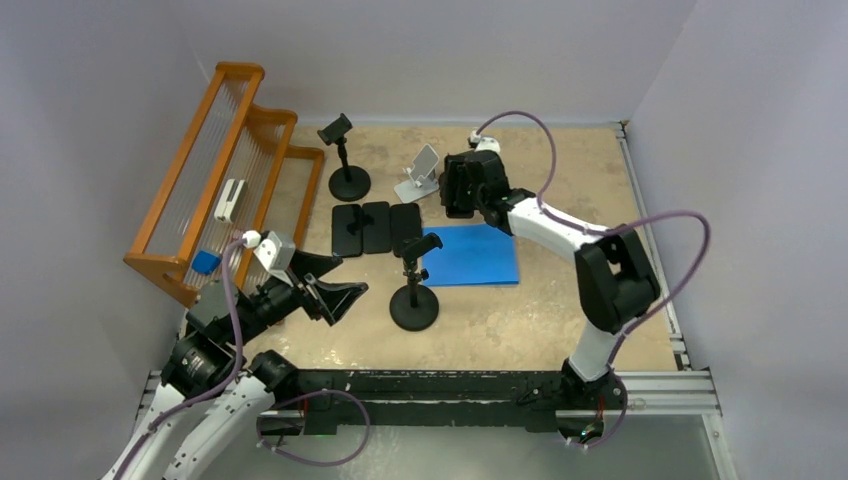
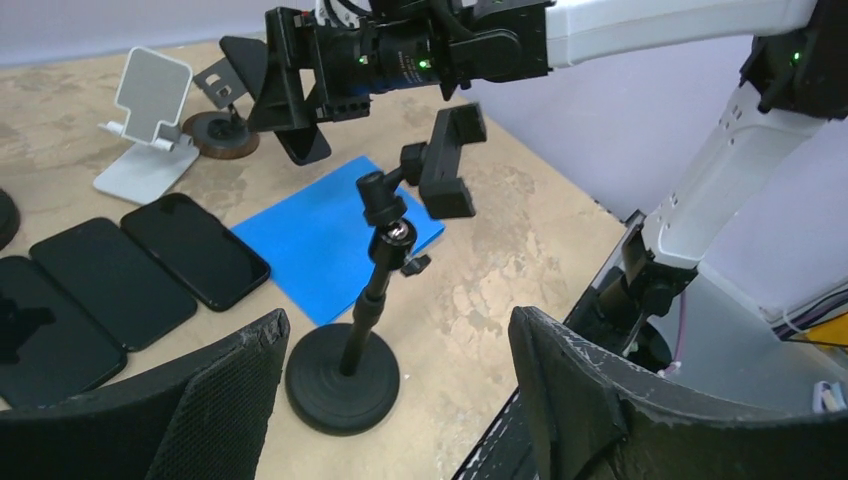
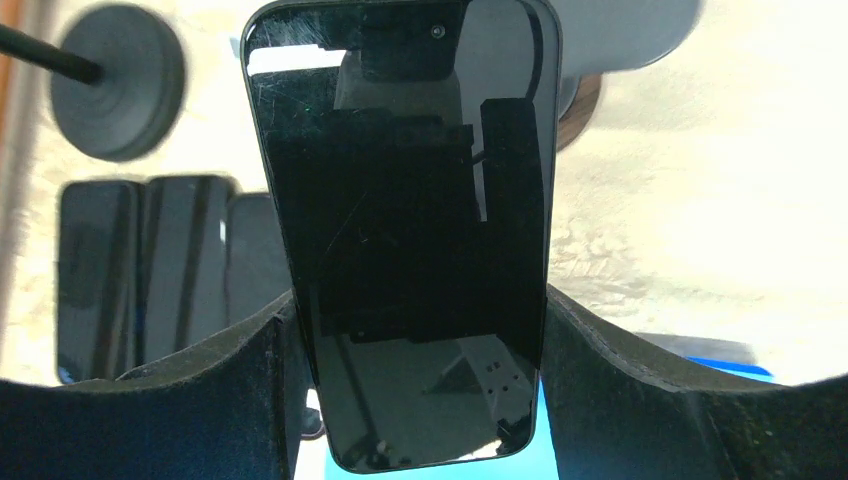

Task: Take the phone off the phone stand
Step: Place the phone at the center of the board.

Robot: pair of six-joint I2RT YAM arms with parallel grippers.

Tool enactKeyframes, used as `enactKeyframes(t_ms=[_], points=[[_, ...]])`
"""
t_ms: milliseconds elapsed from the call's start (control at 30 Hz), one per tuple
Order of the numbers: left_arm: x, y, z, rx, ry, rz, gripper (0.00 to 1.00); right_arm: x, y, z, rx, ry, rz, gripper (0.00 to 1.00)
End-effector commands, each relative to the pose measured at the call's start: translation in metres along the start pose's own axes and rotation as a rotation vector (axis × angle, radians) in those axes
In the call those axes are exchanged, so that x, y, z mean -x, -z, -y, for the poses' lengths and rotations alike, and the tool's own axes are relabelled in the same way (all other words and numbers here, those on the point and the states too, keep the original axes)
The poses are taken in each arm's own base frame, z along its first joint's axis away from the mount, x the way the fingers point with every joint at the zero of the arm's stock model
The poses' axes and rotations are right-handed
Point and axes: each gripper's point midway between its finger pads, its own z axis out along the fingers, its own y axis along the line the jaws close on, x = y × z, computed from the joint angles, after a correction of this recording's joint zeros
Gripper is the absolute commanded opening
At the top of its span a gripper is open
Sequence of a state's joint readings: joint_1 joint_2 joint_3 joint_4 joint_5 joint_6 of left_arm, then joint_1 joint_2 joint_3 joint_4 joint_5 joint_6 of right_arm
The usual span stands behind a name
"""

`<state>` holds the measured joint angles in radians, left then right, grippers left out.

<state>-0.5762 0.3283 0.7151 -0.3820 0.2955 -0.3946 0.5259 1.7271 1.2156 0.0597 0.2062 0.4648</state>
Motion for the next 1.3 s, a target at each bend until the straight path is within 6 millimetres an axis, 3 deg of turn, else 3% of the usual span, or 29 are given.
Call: enactKeyframes(t_ms=[0,167,500,767,1267], points=[[-0.010,0.006,-0.010,0.033,-0.044,0.012,0.78,0.036,-0.014,-0.032,0.096,-0.027,0.102,0.00],[-0.008,0.012,-0.011,0.040,-0.058,0.052,0.78,0.003,-0.040,-0.028,0.078,-0.022,0.013,0.00],[-0.014,0.007,-0.016,0.060,-0.047,0.011,0.77,-0.049,-0.059,-0.034,0.039,0.009,-0.083,0.00],[-0.016,0.007,-0.016,0.059,-0.044,0.004,0.77,-0.072,-0.062,-0.017,-0.024,0.006,-0.126,0.00],[-0.016,0.007,-0.016,0.057,-0.045,0.001,0.77,-0.092,-0.055,0.001,-0.076,0.018,-0.165,0.00]])
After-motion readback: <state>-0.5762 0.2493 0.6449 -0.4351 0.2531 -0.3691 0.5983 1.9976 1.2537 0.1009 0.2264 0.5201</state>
